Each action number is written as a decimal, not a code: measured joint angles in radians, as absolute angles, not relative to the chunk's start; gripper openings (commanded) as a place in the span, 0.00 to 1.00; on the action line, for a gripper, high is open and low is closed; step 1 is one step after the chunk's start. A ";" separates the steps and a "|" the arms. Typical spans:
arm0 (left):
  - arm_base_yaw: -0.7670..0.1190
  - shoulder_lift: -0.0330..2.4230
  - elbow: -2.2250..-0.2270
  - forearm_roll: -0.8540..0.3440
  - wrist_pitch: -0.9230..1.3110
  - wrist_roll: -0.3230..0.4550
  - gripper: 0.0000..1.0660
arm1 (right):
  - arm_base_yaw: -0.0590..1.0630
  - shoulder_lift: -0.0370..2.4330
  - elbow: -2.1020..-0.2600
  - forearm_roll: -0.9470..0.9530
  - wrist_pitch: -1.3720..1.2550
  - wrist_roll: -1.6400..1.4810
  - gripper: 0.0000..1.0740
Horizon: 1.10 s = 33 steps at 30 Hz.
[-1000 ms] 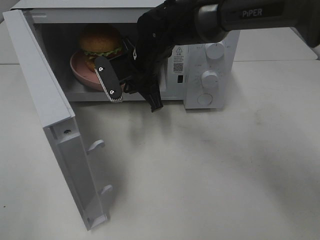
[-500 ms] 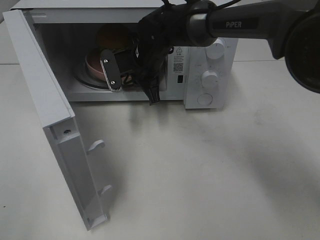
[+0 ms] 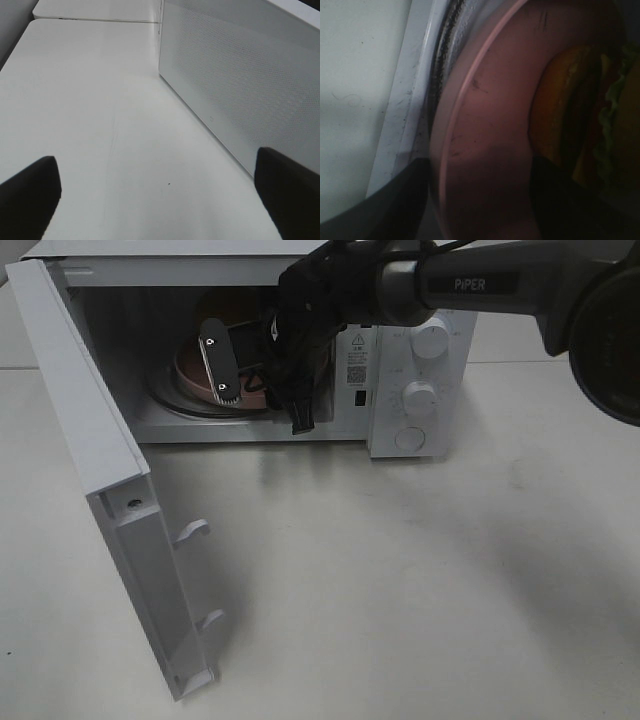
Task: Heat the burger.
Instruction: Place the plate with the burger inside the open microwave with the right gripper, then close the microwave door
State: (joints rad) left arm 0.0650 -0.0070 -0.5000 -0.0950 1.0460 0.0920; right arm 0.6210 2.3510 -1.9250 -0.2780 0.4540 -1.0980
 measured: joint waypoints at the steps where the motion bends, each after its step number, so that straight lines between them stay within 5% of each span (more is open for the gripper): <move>1: 0.065 -0.007 -0.500 -0.095 1.046 0.092 0.92 | 0.621 2.350 -1.920 -0.278 0.452 -1.097 0.60; 33: 0.065 -0.007 -0.500 -0.095 1.046 0.092 0.92 | 0.621 1.976 -1.351 -0.251 0.312 -0.891 0.60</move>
